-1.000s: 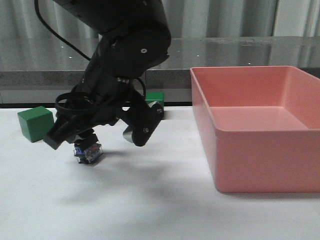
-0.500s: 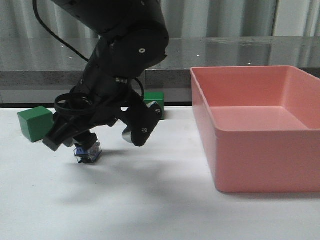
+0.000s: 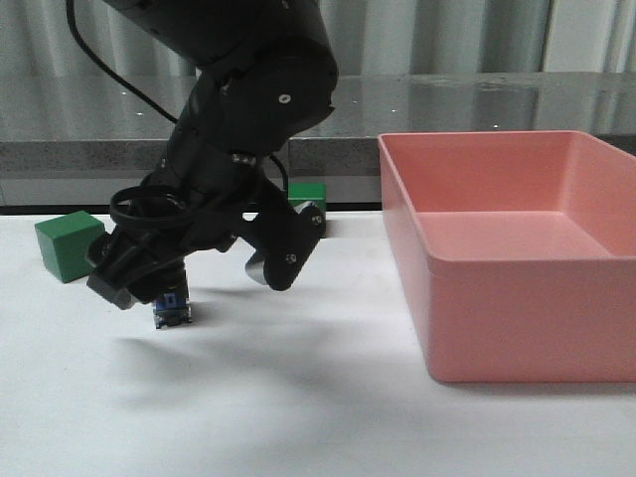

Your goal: Place and stand button with both arms

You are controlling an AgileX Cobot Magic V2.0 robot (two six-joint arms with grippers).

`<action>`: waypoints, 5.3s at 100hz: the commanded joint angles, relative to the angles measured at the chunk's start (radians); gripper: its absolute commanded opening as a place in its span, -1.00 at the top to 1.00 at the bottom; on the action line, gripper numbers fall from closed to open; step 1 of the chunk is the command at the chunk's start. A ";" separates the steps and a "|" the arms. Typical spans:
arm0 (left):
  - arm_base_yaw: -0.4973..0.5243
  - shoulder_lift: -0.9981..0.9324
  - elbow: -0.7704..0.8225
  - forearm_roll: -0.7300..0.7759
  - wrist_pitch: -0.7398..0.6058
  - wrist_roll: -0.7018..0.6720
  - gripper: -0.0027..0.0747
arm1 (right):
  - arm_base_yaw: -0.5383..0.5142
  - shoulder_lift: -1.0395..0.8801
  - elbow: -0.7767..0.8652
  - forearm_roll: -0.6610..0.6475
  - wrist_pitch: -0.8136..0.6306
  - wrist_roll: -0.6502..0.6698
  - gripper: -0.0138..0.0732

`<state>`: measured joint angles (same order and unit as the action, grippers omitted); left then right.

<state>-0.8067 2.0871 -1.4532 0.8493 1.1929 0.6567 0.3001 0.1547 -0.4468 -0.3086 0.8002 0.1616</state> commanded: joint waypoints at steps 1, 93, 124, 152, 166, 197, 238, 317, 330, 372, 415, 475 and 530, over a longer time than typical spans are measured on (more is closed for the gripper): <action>-0.009 -0.082 -0.018 0.033 0.075 -0.012 -0.59 | -0.008 0.012 -0.022 -0.014 -0.063 0.002 0.82; 0.026 -0.516 -0.020 -0.047 0.063 -0.377 0.77 | -0.008 0.012 -0.022 -0.014 -0.066 0.002 0.82; 0.121 -0.773 0.014 -0.104 -0.263 -0.751 0.98 | -0.008 0.012 -0.022 -0.014 -0.065 0.002 0.82; 0.173 -1.040 0.313 -0.210 -0.633 -0.751 0.98 | -0.008 0.012 -0.022 -0.014 -0.065 0.002 0.82; 0.247 -1.194 0.531 -0.294 -0.829 -0.751 0.98 | -0.008 0.012 -0.022 -0.014 -0.065 0.002 0.82; 0.323 -1.477 0.921 -0.520 -1.066 -0.751 0.98 | -0.008 0.012 -0.022 -0.014 -0.064 0.002 0.82; 0.323 -1.562 1.040 -0.659 -1.041 -0.751 0.98 | -0.008 0.012 -0.022 -0.014 -0.064 0.002 0.82; 0.490 -1.676 1.124 -0.649 -1.152 -0.751 0.98 | -0.008 0.012 -0.022 -0.014 -0.061 0.002 0.82; 0.582 -1.802 1.208 -0.670 -1.200 -0.751 0.98 | -0.008 0.012 -0.022 -0.014 -0.061 0.002 0.82; 0.724 -2.122 1.439 -0.660 -1.260 -0.751 0.98 | -0.008 0.012 -0.022 -0.014 -0.060 0.002 0.82; 0.724 -2.122 1.498 -0.637 -1.349 -0.751 0.98 | -0.008 0.012 -0.022 -0.014 -0.061 0.002 0.82; 0.724 -2.122 1.498 -0.637 -1.338 -0.751 0.98 | -0.008 0.012 -0.022 -0.014 -0.061 0.002 0.82; 0.724 -2.122 1.498 -0.637 -1.338 -0.751 0.98 | -0.009 -0.101 0.226 0.098 -0.658 0.001 0.82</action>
<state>-0.0858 -0.0050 0.0000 0.2128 -0.0717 -0.0852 0.3001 0.0794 -0.2571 -0.2321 0.3630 0.1616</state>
